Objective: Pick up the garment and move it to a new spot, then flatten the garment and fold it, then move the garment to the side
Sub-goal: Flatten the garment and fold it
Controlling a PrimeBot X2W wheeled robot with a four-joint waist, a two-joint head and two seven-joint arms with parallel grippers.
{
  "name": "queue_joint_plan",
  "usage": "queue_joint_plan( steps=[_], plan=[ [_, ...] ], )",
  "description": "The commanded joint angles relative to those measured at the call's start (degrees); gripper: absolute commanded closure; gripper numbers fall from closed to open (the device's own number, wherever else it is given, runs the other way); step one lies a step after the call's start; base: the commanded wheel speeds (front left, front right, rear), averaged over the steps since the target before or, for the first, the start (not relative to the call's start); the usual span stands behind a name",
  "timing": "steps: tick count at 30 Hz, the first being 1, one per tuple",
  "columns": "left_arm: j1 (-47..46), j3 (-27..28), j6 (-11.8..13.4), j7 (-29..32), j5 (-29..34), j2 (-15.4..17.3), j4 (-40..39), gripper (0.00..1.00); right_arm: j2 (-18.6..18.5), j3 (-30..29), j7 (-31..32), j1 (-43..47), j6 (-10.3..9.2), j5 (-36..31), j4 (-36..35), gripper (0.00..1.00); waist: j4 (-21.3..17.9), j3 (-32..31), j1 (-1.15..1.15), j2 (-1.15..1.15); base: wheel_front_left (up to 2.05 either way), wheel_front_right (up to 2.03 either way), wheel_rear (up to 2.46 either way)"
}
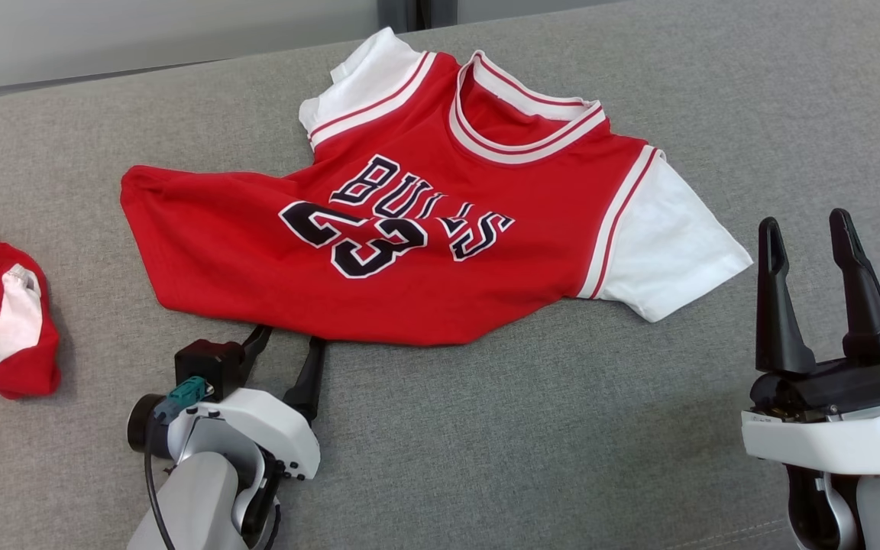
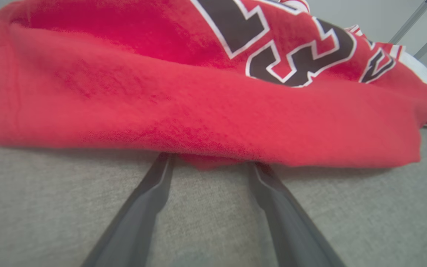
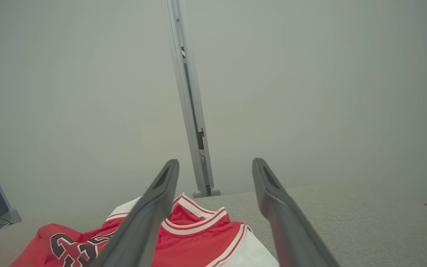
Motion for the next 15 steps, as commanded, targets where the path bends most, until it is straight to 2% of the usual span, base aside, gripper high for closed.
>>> queue_joint_plan(
  steps=[1, 4, 5, 6, 7, 8, 15],
  plan=[
    [-0.35, -0.31, -0.17, -0.01, -0.47, 0.28, 0.68, 0.00, -0.33, -0.29, -0.10, -0.86, 0.00, 0.11, 0.00, 0.00, -0.05, 0.09, 0.00, 0.00, 0.00, 0.00, 0.00],
    [-1.19, -1.63, -0.50, -0.71, -1.32, 0.15, 1.17, 0.00, -0.32, -0.33, -0.10, -0.87, 0.00, 0.14, 0.10, 0.00, -0.06, 0.28, 0.00, 0.00, 0.00, 0.00, 0.00],
    [-1.26, -2.08, -0.58, -0.86, -1.56, 0.12, 1.21, 0.15, -0.33, -0.34, -0.10, -0.82, 0.00, 0.16, 0.17, 0.00, -0.02, 0.30, 0.00, 0.00, 0.00, 0.00, 0.00],
    [-1.36, -2.60, -0.65, -1.09, -1.77, 0.13, 1.25, 0.56, -0.33, -0.35, -0.10, -0.78, 0.00, 0.16, 0.27, 0.00, 0.03, 0.31, 0.00, 0.00, 0.00, 0.00, 0.00],
    [-1.49, -3.06, -0.60, -1.39, -2.11, 0.20, 1.25, 0.91, -0.32, -0.33, -0.10, -0.76, 0.00, 0.17, 0.32, 0.00, 0.11, 0.29, 0.00, 0.00, 0.00, 0.00, 0.00],
    [-1.63, -3.48, -0.64, -1.55, -2.46, 0.31, 1.19, 1.00, -0.32, -0.31, -0.10, -0.78, 0.00, 0.18, 0.37, 0.00, 0.20, 0.25, 0.00, 0.00, 0.00, 0.00, 0.00],
    [-1.58, -6.59, -0.64, -2.86, -5.31, 1.44, -0.83, 1.00, -0.32, -0.21, -0.09, -0.75, 0.00, -0.20, 1.19, 0.00, 1.06, -0.43, 0.00, 0.00, 0.00, 0.00, 0.00]
  ],
)
